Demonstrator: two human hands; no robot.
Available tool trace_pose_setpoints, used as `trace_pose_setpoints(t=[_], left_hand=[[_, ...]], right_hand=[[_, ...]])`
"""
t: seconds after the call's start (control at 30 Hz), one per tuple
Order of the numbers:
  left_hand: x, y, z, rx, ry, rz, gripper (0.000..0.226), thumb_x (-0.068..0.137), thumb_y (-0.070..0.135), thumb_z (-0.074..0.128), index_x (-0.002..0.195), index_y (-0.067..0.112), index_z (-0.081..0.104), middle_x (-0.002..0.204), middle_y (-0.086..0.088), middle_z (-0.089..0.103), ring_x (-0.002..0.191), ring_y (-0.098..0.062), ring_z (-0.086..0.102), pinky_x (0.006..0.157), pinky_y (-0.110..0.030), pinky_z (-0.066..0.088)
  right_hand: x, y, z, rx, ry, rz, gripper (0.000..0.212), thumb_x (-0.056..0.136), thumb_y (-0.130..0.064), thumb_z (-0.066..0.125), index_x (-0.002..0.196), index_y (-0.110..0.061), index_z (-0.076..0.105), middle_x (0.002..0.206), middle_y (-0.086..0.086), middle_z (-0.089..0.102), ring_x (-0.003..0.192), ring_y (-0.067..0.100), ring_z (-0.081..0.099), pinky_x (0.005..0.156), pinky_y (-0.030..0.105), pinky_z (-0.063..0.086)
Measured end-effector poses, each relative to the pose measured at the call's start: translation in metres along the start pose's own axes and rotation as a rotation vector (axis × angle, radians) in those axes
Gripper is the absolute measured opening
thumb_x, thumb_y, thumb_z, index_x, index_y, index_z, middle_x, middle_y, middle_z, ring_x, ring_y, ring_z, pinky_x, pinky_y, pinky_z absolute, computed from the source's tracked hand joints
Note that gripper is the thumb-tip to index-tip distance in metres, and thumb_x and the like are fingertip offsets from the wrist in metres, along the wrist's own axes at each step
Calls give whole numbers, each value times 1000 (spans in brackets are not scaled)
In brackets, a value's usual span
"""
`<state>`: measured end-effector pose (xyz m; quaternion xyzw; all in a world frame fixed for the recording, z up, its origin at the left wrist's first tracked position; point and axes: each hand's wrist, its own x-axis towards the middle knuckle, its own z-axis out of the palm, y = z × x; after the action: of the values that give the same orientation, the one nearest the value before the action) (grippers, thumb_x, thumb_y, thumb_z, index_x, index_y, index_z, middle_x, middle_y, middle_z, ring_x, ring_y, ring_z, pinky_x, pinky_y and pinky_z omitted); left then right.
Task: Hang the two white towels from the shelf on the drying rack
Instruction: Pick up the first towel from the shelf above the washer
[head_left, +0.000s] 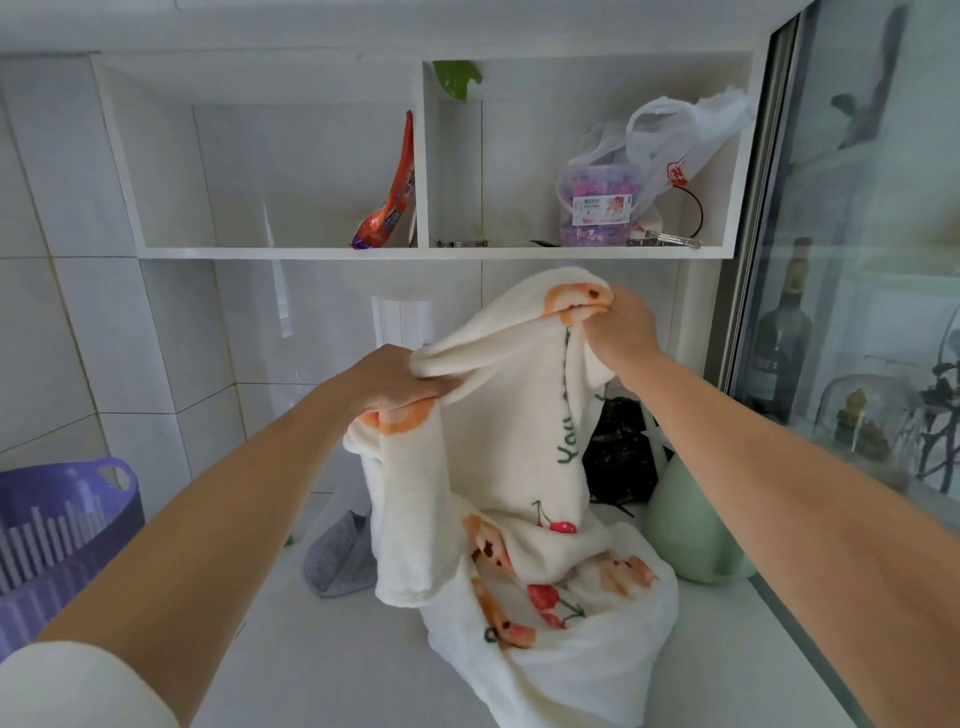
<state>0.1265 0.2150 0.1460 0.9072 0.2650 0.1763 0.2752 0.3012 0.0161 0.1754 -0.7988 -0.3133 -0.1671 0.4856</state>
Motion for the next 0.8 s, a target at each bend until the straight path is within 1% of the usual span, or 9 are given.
trace_pose_setpoints(t=[0.07, 0.13, 0.2, 0.27, 0.33, 0.4, 0.53, 0.7, 0.8], left_hand=[[-7, 4, -5, -135, -60, 62, 73, 48, 80, 69, 77, 14, 63, 52, -4, 60, 42, -19, 53, 46, -25, 43], [-14, 6, -9, -156, -116, 123, 78, 45, 75, 75, 80, 6, 64, 51, -8, 58, 40, -21, 51, 46, -24, 43], [-18, 9, -13, 8, -96, 147, 57, 55, 57, 80, 71, 6, 63, 48, -2, 60, 37, -17, 54, 42, -20, 42], [-18, 13, -16, 183, 93, 131, 31, 69, 39, 75, 71, 12, 60, 60, -1, 64, 51, -15, 62, 50, -24, 45], [-21, 14, -21, 218, 298, 102, 22, 77, 31, 68, 84, 13, 57, 77, -3, 64, 70, -23, 63, 63, -32, 50], [-30, 15, -29, 147, 436, 68, 19, 78, 30, 65, 89, 15, 58, 80, -4, 63, 76, -28, 62, 70, -37, 54], [-59, 17, -40, 145, 504, 2, 16, 73, 25, 62, 86, 22, 54, 71, 4, 55, 76, -29, 59, 67, -34, 51], [-113, 35, -30, 76, 549, 7, 17, 71, 19, 54, 87, 23, 59, 82, -2, 62, 82, -31, 61, 69, -35, 50], [-160, 53, -17, -7, 622, -14, 16, 68, 19, 48, 78, 21, 60, 74, -2, 66, 77, -29, 65, 67, -38, 54]], right_hand=[[1, -8, -2, 74, 92, 45, 24, 90, -12, 33, 97, -12, 56, 87, 4, 57, 79, 23, 53, 53, 26, 33], [-2, -20, -6, 180, 198, 43, 23, 89, -10, 34, 99, -12, 54, 87, 1, 58, 83, 23, 55, 60, 28, 40], [-9, -36, -10, 248, 296, -18, 26, 87, -10, 36, 104, -11, 56, 95, 4, 62, 88, 24, 57, 72, 36, 48], [-16, -49, -14, 220, 335, -69, 29, 84, -11, 37, 104, -12, 57, 99, 5, 65, 89, 24, 58, 76, 39, 48], [-16, -54, -22, 207, 299, -60, 29, 81, -15, 39, 101, -13, 61, 96, 6, 67, 88, 25, 60, 75, 39, 50], [-18, -55, -32, 202, 178, -5, 25, 82, -18, 43, 91, -12, 65, 87, 9, 68, 82, 28, 62, 66, 36, 49], [-46, -46, -45, 156, -107, 38, 21, 81, -27, 54, 62, -23, 48, 57, -7, 48, 52, 11, 46, 48, 19, 33], [-87, -42, -73, 101, -134, 1, 24, 87, -22, 44, 63, -16, 47, 58, -2, 46, 48, 13, 43, 44, 22, 31], [-121, -47, -100, 153, -117, 21, 26, 86, -24, 35, 78, -14, 58, 69, 2, 55, 62, 21, 52, 51, 27, 34]])
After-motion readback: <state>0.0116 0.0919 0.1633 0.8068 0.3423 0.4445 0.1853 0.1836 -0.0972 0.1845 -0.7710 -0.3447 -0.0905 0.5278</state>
